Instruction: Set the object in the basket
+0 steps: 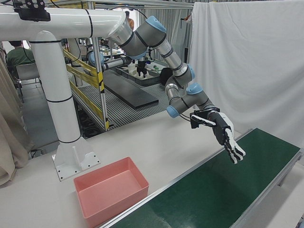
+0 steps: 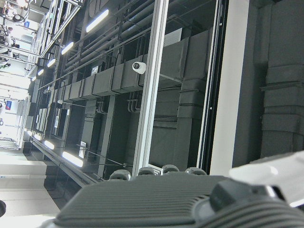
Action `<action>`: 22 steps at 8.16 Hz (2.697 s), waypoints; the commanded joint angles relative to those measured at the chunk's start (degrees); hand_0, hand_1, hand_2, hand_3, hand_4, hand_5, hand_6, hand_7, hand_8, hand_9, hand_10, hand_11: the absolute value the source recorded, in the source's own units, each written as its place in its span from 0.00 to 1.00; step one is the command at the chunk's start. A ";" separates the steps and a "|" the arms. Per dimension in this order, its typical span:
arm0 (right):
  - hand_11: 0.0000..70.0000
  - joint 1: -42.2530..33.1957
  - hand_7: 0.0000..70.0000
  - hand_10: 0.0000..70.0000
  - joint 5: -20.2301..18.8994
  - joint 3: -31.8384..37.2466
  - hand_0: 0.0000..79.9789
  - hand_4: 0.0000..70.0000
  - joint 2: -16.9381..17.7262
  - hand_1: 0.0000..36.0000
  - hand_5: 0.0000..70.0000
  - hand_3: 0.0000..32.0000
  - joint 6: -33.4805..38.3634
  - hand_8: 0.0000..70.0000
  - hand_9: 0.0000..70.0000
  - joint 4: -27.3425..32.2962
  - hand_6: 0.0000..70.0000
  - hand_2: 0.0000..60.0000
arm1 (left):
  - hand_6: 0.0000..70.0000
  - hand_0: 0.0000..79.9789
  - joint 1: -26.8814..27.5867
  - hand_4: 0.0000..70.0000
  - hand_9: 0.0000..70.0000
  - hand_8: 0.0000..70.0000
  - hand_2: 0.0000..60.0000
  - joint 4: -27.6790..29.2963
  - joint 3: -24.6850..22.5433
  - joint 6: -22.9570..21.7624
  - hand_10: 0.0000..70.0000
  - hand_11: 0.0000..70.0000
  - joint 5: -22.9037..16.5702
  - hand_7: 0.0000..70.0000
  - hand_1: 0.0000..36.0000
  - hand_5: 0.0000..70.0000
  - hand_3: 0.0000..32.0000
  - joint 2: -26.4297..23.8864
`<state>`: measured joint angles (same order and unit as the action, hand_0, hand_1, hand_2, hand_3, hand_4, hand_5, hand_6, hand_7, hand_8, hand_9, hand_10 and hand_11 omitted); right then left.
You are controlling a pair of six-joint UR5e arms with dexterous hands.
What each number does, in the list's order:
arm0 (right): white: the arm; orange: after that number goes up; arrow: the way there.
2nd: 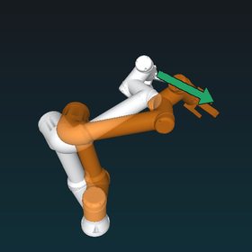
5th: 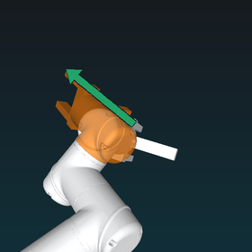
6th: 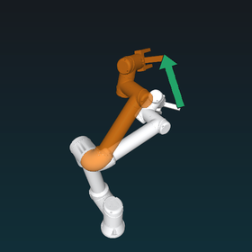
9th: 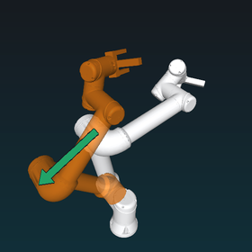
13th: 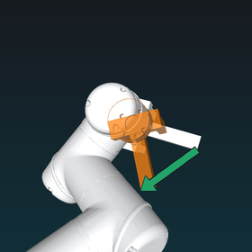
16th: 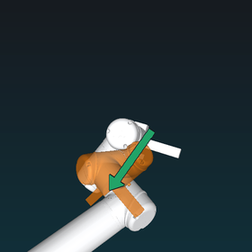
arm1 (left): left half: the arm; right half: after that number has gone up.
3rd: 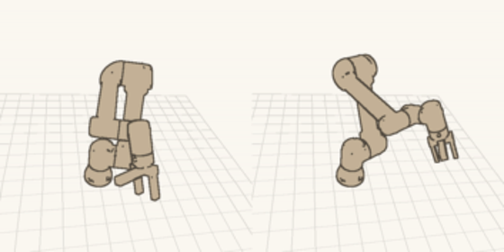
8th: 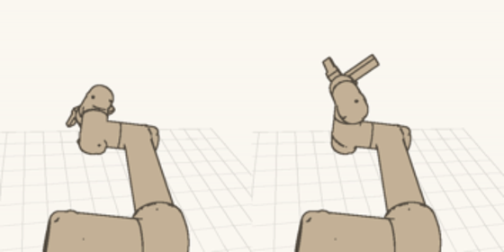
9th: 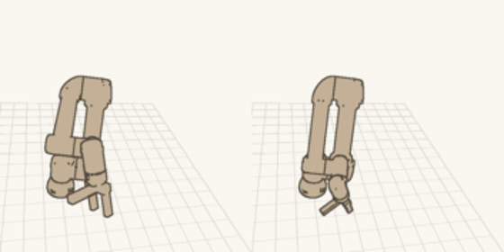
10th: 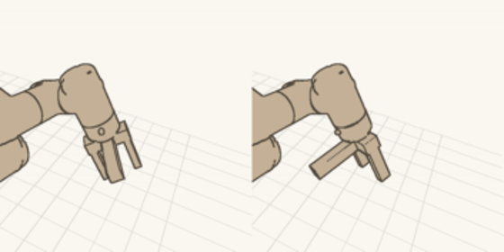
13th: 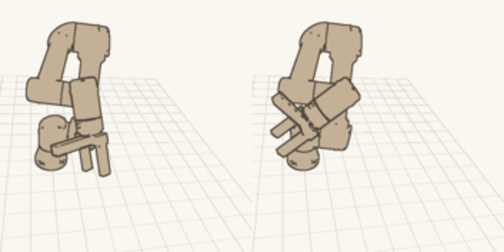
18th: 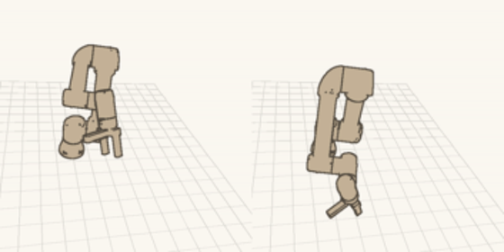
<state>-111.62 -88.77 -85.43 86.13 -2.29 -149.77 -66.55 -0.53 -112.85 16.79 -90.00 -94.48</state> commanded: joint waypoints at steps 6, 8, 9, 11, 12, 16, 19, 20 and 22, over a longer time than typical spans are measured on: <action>0.00 -0.09 0.00 0.00 0.00 0.00 0.00 0.00 0.00 0.00 0.00 0.00 0.00 0.00 0.00 0.00 0.00 0.00 | 0.00 0.53 0.01 0.14 0.02 0.03 0.00 0.00 0.00 0.00 0.06 0.09 0.00 0.00 0.00 0.11 0.00 0.00; 0.00 0.00 0.00 0.00 0.00 0.00 0.00 0.00 0.00 0.00 0.00 0.00 0.00 0.00 0.00 0.00 0.00 0.00 | 0.00 0.52 0.01 0.14 0.02 0.03 0.00 0.00 0.00 0.00 0.06 0.09 0.00 0.00 0.00 0.11 0.00 0.00; 0.00 0.00 0.00 0.00 0.00 0.00 0.00 0.00 0.00 0.00 0.00 0.00 0.00 0.00 0.00 0.00 0.00 0.00 | 0.00 0.52 0.01 0.14 0.02 0.03 0.00 0.00 0.00 0.00 0.06 0.08 0.00 0.00 0.00 0.11 0.00 0.00; 0.00 0.00 0.00 0.00 0.00 0.00 0.00 0.00 0.00 0.00 0.00 0.00 0.00 0.00 0.00 0.00 0.00 0.00 | 0.00 0.52 0.10 0.14 0.02 0.03 0.00 0.00 0.09 -0.09 0.06 0.09 0.00 0.00 0.00 0.11 0.00 0.00; 0.00 0.00 0.00 0.00 0.00 0.00 0.00 0.00 0.00 0.00 0.00 0.00 0.00 0.00 0.00 0.00 0.00 0.00 | 0.00 0.52 0.10 0.14 0.03 0.03 0.00 -0.09 0.26 -0.09 0.06 0.09 0.00 0.00 0.00 0.11 0.00 0.00; 0.00 -0.09 0.00 0.00 0.00 0.00 0.00 0.00 0.00 0.00 0.00 0.00 0.00 0.00 0.00 0.00 0.00 0.00 | 0.00 0.54 4.30 0.16 0.02 0.03 0.00 -0.61 0.96 -1.23 0.06 0.10 5.00 0.00 0.00 0.10 0.00 0.00; 0.00 0.00 0.00 0.00 0.00 0.00 0.00 0.00 0.00 0.00 0.00 0.00 0.00 0.00 0.00 0.00 0.00 0.00 | 0.00 0.55 5.64 0.16 0.02 0.03 0.00 -1.75 1.41 -1.06 0.07 0.10 7.63 0.00 0.00 0.10 0.00 0.09; 0.00 0.00 0.00 0.00 0.00 0.00 0.00 0.00 0.00 0.00 0.00 0.00 0.00 0.00 0.00 0.00 0.00 0.00 | 0.00 0.55 5.73 0.17 0.02 0.03 0.00 -2.98 1.32 -1.06 0.07 0.10 8.78 0.00 0.00 0.09 0.00 -0.09; 0.00 0.00 0.00 0.00 0.00 0.00 0.00 0.00 0.00 0.00 0.00 0.00 0.00 0.00 0.00 0.00 0.00 0.00 | 0.00 0.51 5.73 0.17 0.01 0.02 0.00 -2.64 0.62 -1.14 0.07 0.11 12.63 0.00 0.00 0.06 0.02 -0.09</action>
<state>-111.65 -88.77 -85.43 86.13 -2.28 -149.77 -60.88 -2.98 -111.65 15.73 -81.13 -94.54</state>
